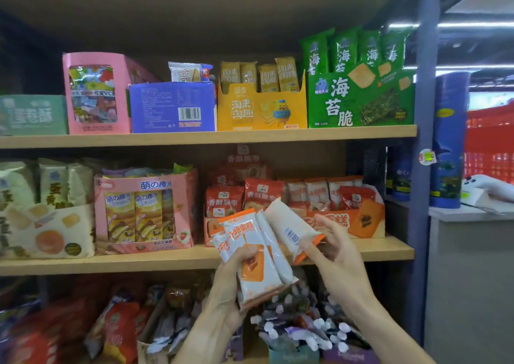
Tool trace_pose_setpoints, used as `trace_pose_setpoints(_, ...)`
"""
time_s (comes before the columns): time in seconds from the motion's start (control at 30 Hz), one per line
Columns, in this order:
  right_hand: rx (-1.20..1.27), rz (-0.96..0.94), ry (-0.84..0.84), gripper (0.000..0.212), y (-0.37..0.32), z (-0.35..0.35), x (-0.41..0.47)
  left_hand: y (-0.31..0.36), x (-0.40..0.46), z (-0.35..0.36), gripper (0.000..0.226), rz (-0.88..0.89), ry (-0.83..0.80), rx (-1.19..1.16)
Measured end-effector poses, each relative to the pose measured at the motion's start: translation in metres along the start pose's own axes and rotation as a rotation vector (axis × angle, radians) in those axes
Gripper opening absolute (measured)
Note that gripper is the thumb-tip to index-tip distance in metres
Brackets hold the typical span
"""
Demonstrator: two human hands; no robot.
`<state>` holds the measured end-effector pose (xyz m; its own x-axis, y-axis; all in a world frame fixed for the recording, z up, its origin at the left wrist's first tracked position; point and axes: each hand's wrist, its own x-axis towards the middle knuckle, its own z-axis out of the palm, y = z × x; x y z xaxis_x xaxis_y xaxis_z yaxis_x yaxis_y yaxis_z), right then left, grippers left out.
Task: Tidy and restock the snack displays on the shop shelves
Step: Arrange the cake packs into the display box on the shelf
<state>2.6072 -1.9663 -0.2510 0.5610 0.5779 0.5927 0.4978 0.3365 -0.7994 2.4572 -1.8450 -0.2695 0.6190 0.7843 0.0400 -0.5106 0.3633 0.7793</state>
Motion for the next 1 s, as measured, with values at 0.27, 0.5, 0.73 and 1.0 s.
trace_pose_setpoints(0.27, -0.484, -0.457, 0.12, 0.051, 0.044, -0.018, -0.033, -0.018, -0.004, 0.02, 0.061, -0.071, -0.088, -0.025)
trace_pose_setpoints(0.5, -0.227, -0.218, -0.103, 0.055, 0.051, -0.028, -0.029, -0.031, -0.006, 0.025, 0.088, -0.11, -0.242, -0.116)
trace_pose_setpoints(0.73, -0.193, -0.264, -0.246, 0.057, 0.053, -0.035, -0.026, -0.036, 0.003, 0.018, 0.1, -0.105, -0.218, -0.091)
trace_pose_setpoints(1.0, -0.374, -0.169, 0.105, 0.028, 0.026, -0.044, 0.059, -0.032, 0.007, 0.019, 0.095, -0.09, -0.233, 0.012)
